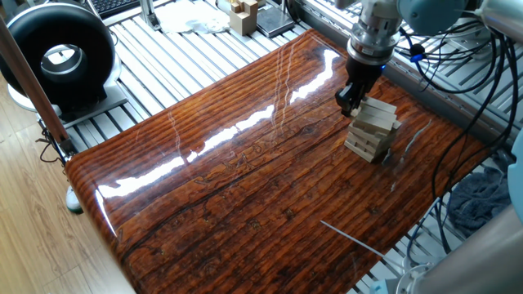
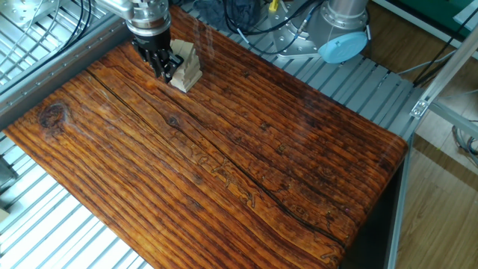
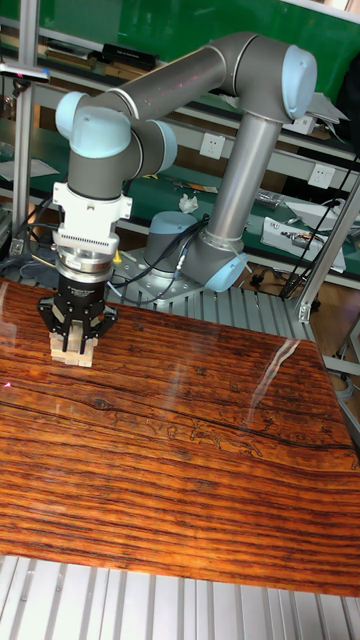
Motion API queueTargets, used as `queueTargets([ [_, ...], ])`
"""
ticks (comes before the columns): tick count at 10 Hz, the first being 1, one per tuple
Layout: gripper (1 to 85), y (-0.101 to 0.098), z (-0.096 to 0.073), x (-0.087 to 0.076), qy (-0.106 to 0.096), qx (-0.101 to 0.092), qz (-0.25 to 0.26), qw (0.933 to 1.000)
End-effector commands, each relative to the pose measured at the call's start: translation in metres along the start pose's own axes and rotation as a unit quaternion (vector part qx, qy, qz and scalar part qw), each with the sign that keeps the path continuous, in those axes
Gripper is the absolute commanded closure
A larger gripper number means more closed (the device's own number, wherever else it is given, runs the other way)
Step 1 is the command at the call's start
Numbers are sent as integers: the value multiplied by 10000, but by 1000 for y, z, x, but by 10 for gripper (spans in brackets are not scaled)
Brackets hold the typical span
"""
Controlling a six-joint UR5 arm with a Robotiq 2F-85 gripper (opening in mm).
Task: Play Jenga
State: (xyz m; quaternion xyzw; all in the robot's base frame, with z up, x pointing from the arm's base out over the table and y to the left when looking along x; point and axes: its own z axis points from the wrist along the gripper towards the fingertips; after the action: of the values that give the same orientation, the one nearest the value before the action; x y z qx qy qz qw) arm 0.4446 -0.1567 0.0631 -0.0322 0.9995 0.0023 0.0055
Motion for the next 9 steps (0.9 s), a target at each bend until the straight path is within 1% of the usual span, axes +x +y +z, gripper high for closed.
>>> queueTargets([
  [1, 750, 1, -1, -1, -13, -41, 80, 10000],
  [2, 680, 2, 0, -1, -14, -56, 88, 9999],
  [4, 600, 4, 0, -2, -23, -86, 96, 9999],
  [5, 583, 4, 0, -2, -24, -102, 96, 9999],
  [7, 583, 4, 0, -2, -24, -102, 96, 9999],
  [9, 570, 4, -1, -7, -85, -91, 96, 9999],
])
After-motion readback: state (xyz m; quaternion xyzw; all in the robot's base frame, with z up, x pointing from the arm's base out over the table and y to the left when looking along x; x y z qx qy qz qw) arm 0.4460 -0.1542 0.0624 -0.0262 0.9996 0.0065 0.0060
